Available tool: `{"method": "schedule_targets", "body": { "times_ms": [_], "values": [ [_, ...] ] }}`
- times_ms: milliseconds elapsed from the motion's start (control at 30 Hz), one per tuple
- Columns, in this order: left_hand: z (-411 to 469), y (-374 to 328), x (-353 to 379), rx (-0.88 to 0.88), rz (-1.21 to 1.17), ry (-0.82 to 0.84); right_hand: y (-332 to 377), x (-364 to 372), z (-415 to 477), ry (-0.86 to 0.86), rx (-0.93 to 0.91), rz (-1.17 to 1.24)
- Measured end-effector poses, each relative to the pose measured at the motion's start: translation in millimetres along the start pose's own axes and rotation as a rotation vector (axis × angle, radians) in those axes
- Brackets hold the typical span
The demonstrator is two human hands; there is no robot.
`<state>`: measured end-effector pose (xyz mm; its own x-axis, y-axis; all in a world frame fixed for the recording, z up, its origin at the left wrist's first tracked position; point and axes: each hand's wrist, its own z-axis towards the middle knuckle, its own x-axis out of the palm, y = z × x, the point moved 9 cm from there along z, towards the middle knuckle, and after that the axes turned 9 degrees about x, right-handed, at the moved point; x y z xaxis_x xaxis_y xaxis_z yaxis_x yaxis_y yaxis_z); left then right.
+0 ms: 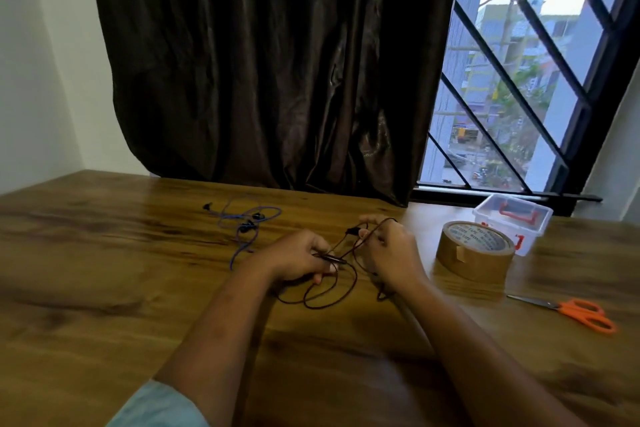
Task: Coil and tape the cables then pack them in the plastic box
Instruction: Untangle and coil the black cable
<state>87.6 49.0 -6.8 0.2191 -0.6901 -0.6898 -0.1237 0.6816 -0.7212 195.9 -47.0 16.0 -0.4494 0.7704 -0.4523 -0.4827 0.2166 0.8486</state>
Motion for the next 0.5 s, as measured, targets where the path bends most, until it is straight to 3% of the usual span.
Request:
{"method": "schedule_targets", "body": {
  "times_ms": [67,167,300,433,500],
  "values": [
    [-0.7,-1.9,-14.9,0.035,-0.07,-0.124,2.8,-8.1,-1.3,-0.061,-0.015,-0.042],
    [-4.6,-0.2,-47.4,0.091,-0.236,-0.439,2.2,-13.0,-4.2,-0.085,-0.006,-0.148],
    [-8.6,1.1,-65.7,0.151,-0.299,-0.638,15.5,-15.8,-11.4,-0.179,-0.081,-0.424],
    [-23.0,12.9,-83.2,0.11,-0.316,-0.89,23.1,-23.9,-12.4,-0.284,-0.115,-0.562],
    [-34.3,25.0,-93.1,0.065,-0.441,-1.064,20.2,-27.6,-10.1,-0.284,-0.099,-0.543]
  ]
}}
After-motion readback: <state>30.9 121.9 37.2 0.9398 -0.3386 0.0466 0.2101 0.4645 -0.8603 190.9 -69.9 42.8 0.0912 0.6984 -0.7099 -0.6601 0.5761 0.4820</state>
